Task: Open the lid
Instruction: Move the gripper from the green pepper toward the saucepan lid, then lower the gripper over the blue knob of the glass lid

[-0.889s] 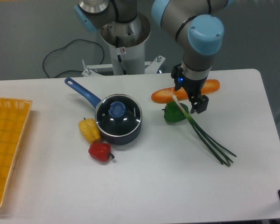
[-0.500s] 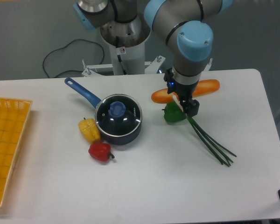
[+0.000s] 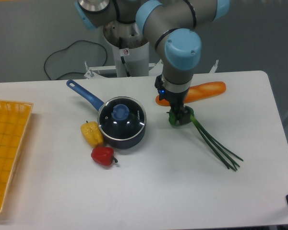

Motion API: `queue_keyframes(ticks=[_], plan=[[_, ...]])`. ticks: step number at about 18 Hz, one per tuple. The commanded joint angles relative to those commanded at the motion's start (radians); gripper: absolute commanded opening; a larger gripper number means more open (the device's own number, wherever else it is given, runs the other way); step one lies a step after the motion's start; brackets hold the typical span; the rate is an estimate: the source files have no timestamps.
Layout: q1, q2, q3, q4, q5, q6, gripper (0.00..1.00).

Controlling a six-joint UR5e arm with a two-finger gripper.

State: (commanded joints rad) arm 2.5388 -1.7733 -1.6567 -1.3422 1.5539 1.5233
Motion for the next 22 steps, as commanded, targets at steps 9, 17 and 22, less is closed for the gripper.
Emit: queue_keyframes(ticks=[9,17,22], plan=[[-0.106,-0.028,-0.006,0.006,0.000,-0.114,1.00],[-0.193,-0.045,-0.015,0.023,0.000,-0.460,1.00],[-0.198,-0.043,-0.017,0.028,0.006,-0.734,1.00]])
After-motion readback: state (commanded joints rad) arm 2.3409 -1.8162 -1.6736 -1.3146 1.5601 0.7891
